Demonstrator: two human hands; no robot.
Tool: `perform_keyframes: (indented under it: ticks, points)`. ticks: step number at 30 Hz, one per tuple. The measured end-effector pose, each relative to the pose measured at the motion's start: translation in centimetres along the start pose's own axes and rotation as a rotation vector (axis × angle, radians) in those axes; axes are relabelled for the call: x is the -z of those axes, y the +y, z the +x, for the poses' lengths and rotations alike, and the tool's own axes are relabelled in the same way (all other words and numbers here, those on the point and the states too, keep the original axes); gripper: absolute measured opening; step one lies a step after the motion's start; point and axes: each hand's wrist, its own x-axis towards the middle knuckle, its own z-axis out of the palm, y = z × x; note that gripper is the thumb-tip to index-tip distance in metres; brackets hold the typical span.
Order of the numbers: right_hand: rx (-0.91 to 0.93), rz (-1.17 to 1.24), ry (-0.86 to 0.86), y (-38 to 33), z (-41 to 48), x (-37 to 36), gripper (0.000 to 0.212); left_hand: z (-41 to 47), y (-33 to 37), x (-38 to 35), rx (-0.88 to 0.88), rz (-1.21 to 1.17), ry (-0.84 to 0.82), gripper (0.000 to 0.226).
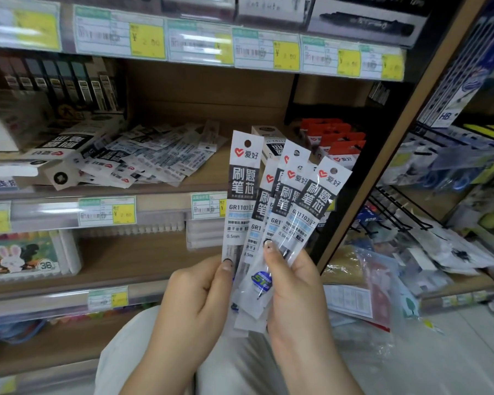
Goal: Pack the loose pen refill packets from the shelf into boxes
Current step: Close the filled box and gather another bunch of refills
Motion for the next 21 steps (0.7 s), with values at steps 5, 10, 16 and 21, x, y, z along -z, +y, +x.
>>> perform_keyframes:
  ticks: [5, 10, 16, 21]
  points:
    - [0.004, 0.042, -0.045, 0.0, -0.1, 0.0, 0.023, 0.1, 0.2, -0.1, 0.014, -0.044, -0.027, 0.045]
    - [0.008, 0.038, -0.079, -0.2, -0.2, 0.2, 0.027, 0.1, 0.4, -0.2, 0.039, -0.095, -0.023, 0.046]
    - [-0.084, 0.154, -0.127, -0.8, -0.2, 0.1, 0.039, 0.2, 0.8, -0.2, 0.087, -0.204, -0.008, 0.046]
    - [-0.12, 0.219, -0.176, -1.1, -0.5, -0.2, 0.035, 0.3, 1.4, -0.2, 0.108, -0.336, -0.01, 0.038]
